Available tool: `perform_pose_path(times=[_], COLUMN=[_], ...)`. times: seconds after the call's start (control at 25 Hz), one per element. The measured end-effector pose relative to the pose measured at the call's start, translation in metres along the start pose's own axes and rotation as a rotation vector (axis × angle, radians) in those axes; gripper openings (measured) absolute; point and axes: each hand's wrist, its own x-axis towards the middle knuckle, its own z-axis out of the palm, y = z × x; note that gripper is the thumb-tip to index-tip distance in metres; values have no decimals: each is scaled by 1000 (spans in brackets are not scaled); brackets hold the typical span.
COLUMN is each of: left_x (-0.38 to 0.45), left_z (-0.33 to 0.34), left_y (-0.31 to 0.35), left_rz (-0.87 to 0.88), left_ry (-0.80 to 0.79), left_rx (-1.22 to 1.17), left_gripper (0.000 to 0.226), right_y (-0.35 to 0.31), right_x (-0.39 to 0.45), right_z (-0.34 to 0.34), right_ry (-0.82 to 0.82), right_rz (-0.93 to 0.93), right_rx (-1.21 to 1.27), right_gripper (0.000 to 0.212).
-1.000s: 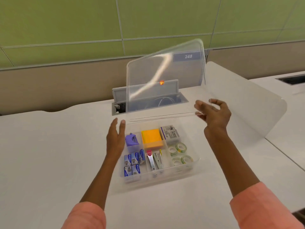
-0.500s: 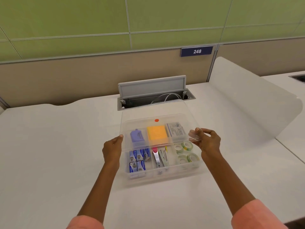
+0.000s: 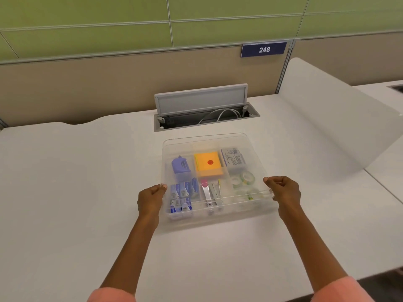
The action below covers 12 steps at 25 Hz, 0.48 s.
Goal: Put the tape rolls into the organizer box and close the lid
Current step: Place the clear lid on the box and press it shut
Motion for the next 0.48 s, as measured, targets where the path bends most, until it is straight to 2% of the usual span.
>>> perform_pose_path(times=[0.48], left_x=[-11], left_z=[-19], left_y=[-13], left_rz=[50], left_ry=[-269], left_rx=[-159], left_gripper=[34], right_y=[19], right_x=[1], right_z=[-21], right_ry=[-212], right_rz=[42], right_rx=[151], right_gripper=[36])
